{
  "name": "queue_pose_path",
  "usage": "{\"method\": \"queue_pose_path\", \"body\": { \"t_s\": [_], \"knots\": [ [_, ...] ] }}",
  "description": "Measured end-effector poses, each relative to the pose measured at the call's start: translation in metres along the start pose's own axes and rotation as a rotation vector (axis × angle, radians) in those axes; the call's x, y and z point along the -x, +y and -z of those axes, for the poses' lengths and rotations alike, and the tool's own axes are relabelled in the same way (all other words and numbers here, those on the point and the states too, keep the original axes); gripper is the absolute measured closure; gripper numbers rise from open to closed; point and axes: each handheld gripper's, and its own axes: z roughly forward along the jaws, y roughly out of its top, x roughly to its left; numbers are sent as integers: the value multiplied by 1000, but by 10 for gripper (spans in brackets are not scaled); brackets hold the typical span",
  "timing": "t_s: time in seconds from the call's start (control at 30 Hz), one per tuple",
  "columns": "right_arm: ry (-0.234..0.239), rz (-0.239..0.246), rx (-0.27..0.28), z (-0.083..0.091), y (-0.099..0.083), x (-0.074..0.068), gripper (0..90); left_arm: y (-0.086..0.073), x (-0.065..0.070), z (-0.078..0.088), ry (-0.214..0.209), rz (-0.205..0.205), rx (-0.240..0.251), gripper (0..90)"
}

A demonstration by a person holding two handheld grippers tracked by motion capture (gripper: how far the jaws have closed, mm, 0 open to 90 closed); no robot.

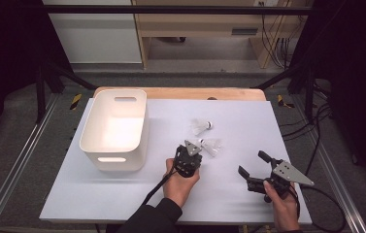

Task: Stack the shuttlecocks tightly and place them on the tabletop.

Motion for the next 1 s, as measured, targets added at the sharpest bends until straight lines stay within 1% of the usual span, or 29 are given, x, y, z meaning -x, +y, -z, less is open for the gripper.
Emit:
{"method": "queue_pose_path", "body": {
  "t_s": [0.03,0.07,0.1,0.13,0.17,0.2,0.23,0.3,0.4,0.5,0.57,0.6,0.63,0.77,0.8,0.87,0.9,0.93,0.97,1.0],
  "knots": [
    [0,4,1,0,0,0,54,0,0,0,0,0,0,900],
    [0,4,1,0,0,0,54,-1,2,-1,15,-21,-2,900],
    [-2,2,0,0,0,1,54,-4,2,2,43,-45,5,900],
    [-2,2,0,0,0,1,54,-4,2,2,43,-45,5,900],
    [-3,1,2,0,-1,2,54,-4,1,5,53,-34,20,900],
    [-3,1,2,0,0,2,54,-5,-2,11,79,-25,39,900],
    [-3,1,2,0,0,2,54,-5,-2,11,79,-25,39,900],
    [-1,-1,-3,0,-1,1,54,-5,-5,17,116,-24,57,900],
    [-1,0,-3,0,0,1,54,-5,-6,18,120,-27,52,900],
    [-1,2,-3,0,0,1,54,-4,-6,18,131,-23,57,893],
    [-1,4,0,0,0,1,54,-5,-4,16,147,-22,61,821],
    [-1,4,0,0,0,1,54,-5,-4,16,147,-22,61,798],
    [0,2,-1,0,0,1,54,-5,-3,16,149,-24,62,798],
    [0,3,1,0,0,1,54,-6,-1,14,172,-21,69,656],
    [0,3,1,0,0,1,54,-6,-2,13,179,-19,72,656],
    [0,2,1,0,0,2,53,-6,-2,12,191,-19,71,600],
    [0,0,0,0,-1,2,54,-6,-4,10,195,-1,67,487],
    [0,0,0,0,-1,2,54,-6,-4,10,195,-1,67,459],
    [1,-2,0,0,-1,2,54,-5,-5,9,190,6,61,459],
    [2,-2,-1,0,-1,2,54,-5,-7,7,185,16,52,390]
  ]
}}
